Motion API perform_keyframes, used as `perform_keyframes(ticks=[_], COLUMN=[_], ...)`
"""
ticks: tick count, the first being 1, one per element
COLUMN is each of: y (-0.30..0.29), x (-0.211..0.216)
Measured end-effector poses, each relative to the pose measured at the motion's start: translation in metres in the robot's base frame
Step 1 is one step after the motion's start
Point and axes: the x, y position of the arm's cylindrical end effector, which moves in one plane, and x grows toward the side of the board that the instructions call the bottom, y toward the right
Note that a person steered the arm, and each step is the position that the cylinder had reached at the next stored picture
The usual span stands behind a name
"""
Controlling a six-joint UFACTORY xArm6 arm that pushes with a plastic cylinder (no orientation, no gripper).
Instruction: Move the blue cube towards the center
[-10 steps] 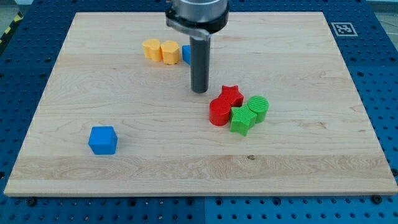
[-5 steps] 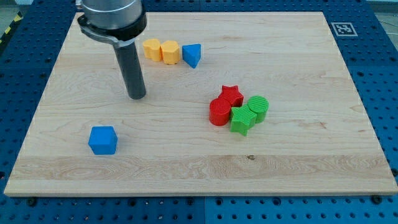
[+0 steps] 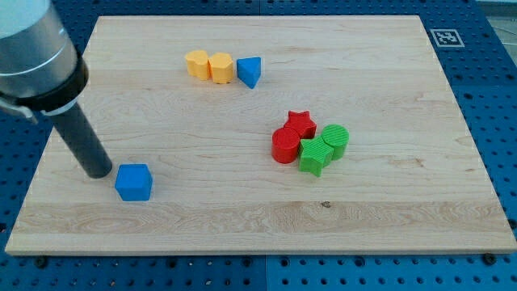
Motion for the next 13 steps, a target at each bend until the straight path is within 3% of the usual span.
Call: perform_keyframes(ticks=[2,5,8,10,13], y=[0.004,0.064,0.061,0.031,0.028], x=[0.059,0.055,0.043,0.082,0.052])
